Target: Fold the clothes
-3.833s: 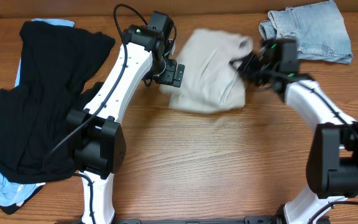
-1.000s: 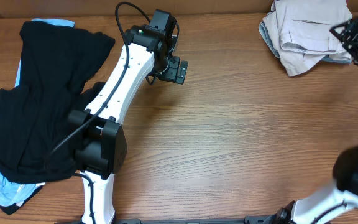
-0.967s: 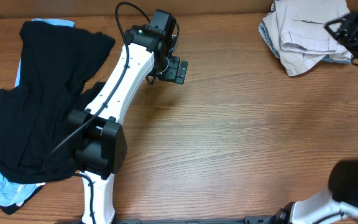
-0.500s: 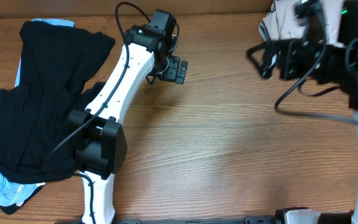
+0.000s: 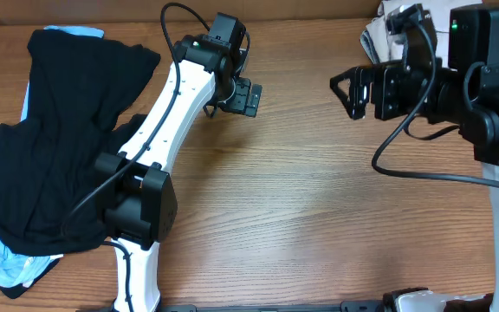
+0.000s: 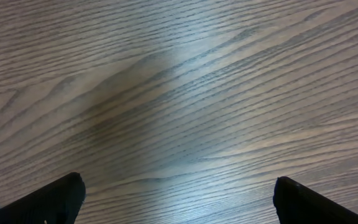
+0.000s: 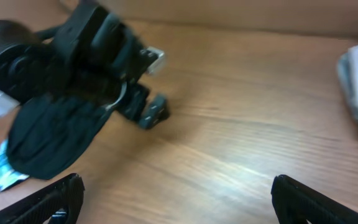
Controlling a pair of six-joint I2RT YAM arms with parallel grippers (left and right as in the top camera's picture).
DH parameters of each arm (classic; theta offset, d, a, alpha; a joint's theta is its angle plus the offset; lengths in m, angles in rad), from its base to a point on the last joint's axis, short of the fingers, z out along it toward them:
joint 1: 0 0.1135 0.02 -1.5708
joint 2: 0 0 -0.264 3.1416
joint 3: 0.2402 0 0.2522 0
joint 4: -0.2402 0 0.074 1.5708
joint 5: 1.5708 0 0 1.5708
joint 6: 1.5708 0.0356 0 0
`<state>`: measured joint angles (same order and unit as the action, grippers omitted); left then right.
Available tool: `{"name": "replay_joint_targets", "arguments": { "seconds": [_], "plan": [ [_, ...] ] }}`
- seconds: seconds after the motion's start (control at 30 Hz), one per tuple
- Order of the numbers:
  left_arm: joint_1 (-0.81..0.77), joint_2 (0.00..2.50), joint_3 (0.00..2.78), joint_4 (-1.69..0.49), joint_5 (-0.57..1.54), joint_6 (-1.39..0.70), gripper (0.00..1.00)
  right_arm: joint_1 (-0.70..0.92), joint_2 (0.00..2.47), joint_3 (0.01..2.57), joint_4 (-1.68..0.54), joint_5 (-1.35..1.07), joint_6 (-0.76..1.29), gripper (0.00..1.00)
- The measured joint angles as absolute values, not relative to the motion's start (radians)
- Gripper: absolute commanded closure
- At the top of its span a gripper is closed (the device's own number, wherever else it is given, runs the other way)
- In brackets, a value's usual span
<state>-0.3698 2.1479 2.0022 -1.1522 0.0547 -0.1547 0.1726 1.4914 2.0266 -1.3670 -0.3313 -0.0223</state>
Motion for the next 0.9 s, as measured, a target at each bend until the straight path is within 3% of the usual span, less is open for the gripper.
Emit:
{"name": "replay_joint_targets", "arguments": {
  "seconds": [0.23, 0.37, 0.7, 0.9],
  "plan": [
    [-0.370, 2.148, 2.002, -1.152, 0.055, -0.154, 0.00, 0.173, 1.491, 1.964, -1.313, -0.169, -0.023, 0.00],
    [-0.370, 2.148, 2.002, -1.152, 0.055, -0.154, 0.00, 0.171, 1.449, 1.816, -1.140, -0.114, -0.026, 0.00],
    [-0.369, 2.148, 2.002, -1.153, 0.055, -0.155, 0.00, 0.095, 0.982, 1.073, -0.530, -0.081, -0.027, 0.00],
    [-0.370, 2.148, 2.002, -1.152, 0.054, -0.154, 0.00, 0.038, 0.647, 0.563, -0.280, -0.105, -0.027, 0.00]
  ]
}}
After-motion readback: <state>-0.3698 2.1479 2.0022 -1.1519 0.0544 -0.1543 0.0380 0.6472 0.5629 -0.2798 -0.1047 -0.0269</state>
